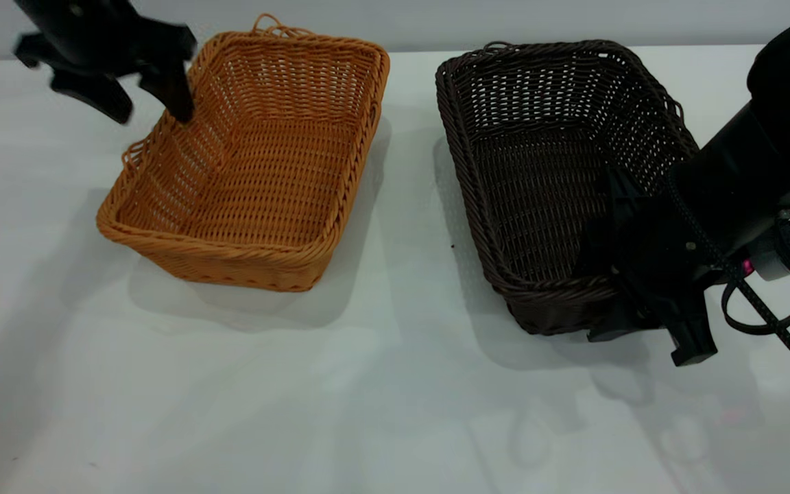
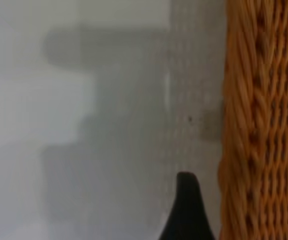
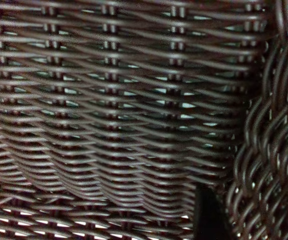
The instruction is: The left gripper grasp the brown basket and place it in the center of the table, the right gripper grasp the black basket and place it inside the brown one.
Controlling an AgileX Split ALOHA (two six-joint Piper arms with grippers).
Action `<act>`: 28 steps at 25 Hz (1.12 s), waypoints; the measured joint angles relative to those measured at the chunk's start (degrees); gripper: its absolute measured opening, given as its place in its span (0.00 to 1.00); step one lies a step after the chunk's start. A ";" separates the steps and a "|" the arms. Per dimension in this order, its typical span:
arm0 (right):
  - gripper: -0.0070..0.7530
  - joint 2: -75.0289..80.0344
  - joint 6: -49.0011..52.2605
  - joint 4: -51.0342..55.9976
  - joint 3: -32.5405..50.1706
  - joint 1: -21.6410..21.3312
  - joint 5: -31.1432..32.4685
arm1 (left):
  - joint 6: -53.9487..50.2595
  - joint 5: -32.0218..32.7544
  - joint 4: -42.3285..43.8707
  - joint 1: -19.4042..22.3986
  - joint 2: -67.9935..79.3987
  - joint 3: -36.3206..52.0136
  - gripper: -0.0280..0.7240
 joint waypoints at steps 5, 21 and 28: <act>0.45 0.00 0.00 0.00 0.00 0.00 -0.56 | 0.00 -1.22 0.01 0.00 4.94 -0.41 0.69; 0.30 -0.27 -0.38 0.18 0.00 0.00 -1.98 | 1.54 -2.62 -0.29 0.00 6.31 -0.45 0.14; 0.29 -5.00 -11.65 -0.95 0.13 -4.84 2.39 | 8.20 -5.08 3.04 -0.04 6.31 -0.45 0.14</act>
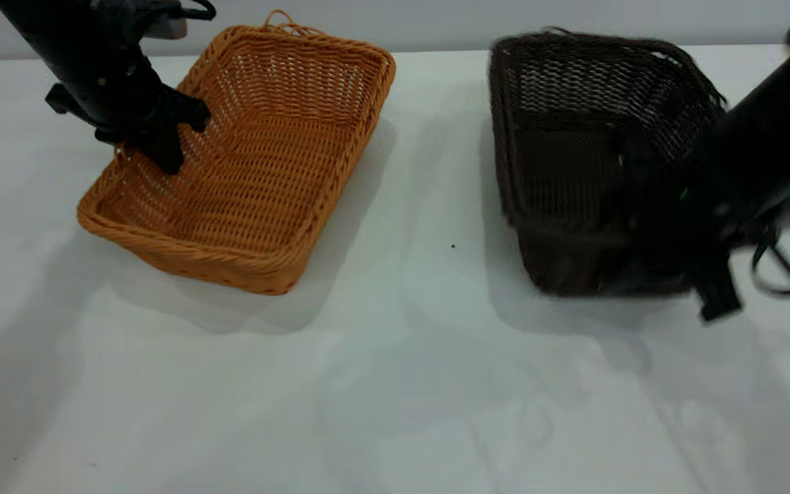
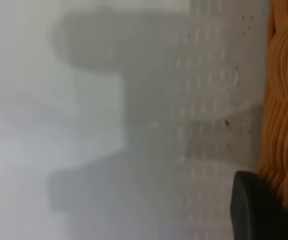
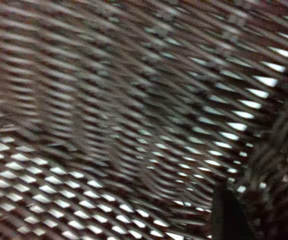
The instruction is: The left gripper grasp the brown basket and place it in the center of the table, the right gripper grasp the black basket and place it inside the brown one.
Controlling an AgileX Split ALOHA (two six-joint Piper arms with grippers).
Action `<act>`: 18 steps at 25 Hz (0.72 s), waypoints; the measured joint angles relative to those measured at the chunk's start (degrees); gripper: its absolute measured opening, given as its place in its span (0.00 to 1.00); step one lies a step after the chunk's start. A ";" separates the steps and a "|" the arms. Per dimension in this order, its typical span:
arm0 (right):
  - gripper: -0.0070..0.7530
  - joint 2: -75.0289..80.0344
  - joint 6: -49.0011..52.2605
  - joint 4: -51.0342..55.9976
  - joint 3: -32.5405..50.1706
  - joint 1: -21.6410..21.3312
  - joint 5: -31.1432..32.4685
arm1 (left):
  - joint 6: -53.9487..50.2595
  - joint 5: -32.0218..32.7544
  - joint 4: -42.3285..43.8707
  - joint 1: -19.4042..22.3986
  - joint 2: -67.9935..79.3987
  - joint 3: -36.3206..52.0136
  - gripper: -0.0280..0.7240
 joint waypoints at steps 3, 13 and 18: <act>0.29 -2.71 -7.42 -1.26 -0.39 -6.32 5.58 | 5.97 -0.72 0.13 -0.07 0.00 0.00 0.14; 0.29 -5.39 -10.89 -25.39 -9.53 -26.32 27.21 | 39.02 -9.08 0.08 -8.12 0.05 -0.02 0.14; 0.29 -5.40 -5.64 -43.18 -17.53 -27.23 36.14 | 52.03 -13.64 1.61 -15.41 1.55 -0.13 0.14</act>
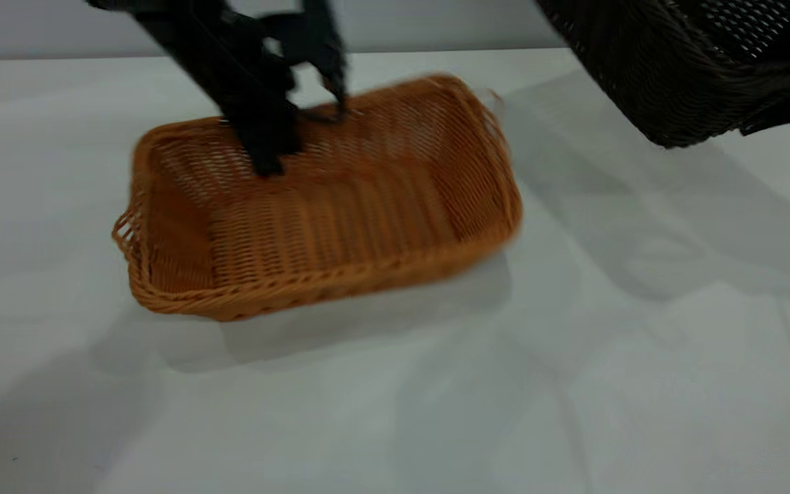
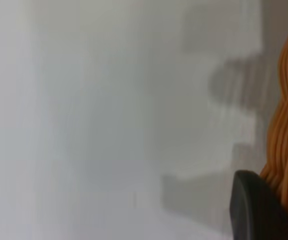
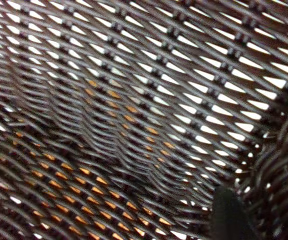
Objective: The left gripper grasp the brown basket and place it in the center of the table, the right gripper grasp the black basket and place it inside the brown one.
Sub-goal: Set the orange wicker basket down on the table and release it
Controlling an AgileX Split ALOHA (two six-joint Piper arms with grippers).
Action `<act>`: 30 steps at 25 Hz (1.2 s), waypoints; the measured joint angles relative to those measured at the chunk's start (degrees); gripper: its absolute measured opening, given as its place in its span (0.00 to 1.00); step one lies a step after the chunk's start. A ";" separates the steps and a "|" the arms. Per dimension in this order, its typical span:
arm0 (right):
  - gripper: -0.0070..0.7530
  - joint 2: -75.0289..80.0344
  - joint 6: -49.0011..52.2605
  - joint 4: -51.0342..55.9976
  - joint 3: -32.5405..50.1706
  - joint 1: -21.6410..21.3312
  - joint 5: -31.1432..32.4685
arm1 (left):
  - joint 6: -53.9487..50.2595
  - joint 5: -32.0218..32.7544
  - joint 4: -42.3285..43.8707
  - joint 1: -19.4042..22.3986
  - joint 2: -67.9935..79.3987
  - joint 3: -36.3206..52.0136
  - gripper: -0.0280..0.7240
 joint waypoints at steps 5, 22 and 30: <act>0.29 0.00 0.77 -3.07 -5.99 0.11 5.39 | 3.91 -1.40 1.10 -5.43 0.59 -0.27 0.14; 0.29 0.00 -0.13 -3.28 -8.48 0.11 8.70 | -6.26 -1.98 1.23 -7.41 0.17 -0.31 0.58; 0.29 0.00 -1.29 -3.40 -8.48 0.11 8.27 | -7.17 13.78 1.29 -7.58 -15.25 -0.20 0.69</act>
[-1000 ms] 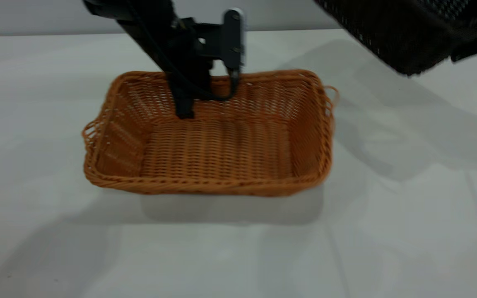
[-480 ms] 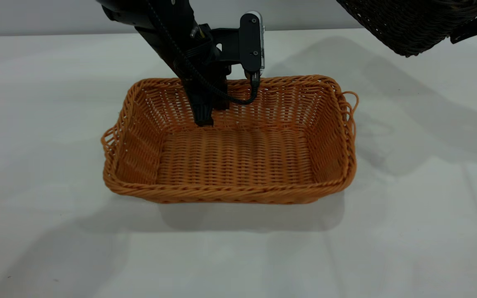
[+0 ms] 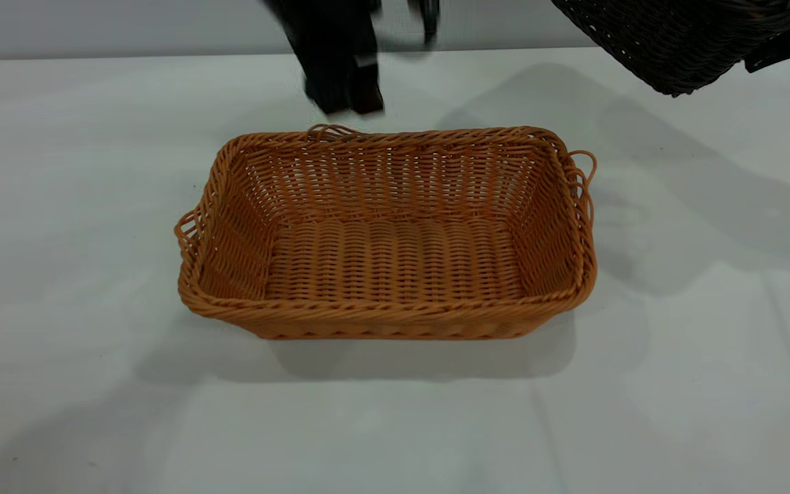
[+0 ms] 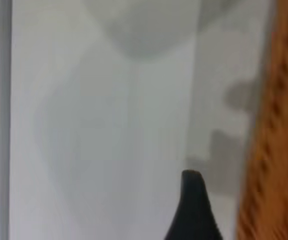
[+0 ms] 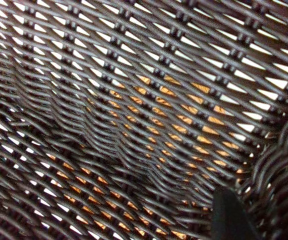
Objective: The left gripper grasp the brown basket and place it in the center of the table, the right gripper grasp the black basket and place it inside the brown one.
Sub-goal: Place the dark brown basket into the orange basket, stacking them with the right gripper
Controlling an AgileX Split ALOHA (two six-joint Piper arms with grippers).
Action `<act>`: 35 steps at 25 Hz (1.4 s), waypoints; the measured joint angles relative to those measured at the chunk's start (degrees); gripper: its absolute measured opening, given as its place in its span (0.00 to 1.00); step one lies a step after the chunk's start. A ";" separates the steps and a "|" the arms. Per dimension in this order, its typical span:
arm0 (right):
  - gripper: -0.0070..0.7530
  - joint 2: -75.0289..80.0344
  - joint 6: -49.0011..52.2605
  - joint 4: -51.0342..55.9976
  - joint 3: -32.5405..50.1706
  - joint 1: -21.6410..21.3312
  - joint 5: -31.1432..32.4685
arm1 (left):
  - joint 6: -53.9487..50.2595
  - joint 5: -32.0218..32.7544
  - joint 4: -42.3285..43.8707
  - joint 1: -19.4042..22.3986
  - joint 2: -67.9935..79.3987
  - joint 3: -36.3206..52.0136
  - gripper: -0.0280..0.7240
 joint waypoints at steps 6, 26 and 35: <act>0.29 0.00 0.58 -0.82 -0.05 2.50 -0.60 | -4.15 20.00 0.00 0.00 -18.49 0.00 0.64; 0.29 10.48 9.43 -31.16 -11.31 33.60 -0.51 | -9.83 23.16 0.00 -0.05 -39.59 0.38 0.62; 0.29 13.09 9.65 -32.02 -11.43 33.60 -2.34 | -9.95 23.70 0.00 -0.05 -39.59 0.38 0.61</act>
